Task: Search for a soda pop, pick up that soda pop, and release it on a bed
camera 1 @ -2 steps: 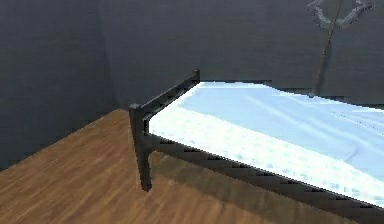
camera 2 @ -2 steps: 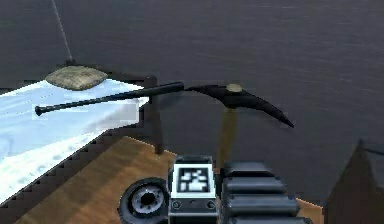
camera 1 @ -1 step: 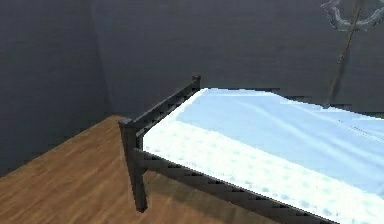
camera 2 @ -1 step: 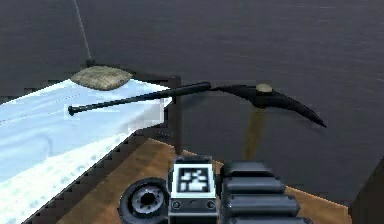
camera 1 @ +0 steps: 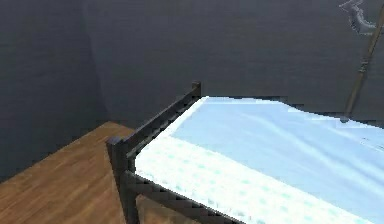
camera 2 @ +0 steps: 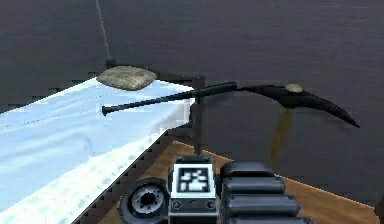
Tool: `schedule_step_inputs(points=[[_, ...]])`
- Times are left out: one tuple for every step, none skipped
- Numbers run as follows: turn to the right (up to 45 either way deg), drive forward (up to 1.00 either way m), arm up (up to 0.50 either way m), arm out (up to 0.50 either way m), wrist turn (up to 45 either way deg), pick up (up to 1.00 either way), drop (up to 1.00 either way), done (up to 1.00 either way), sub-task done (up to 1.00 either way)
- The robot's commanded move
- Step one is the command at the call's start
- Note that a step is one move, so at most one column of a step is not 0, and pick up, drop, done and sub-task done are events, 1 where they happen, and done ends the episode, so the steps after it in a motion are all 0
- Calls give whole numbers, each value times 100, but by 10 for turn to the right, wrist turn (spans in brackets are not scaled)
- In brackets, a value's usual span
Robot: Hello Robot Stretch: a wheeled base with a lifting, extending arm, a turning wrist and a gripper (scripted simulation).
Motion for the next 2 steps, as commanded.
schedule_step_inputs(points=[[450,0,0,0,0,0,0,0,0],[450,0,0,0,0,0,0,0,0]])
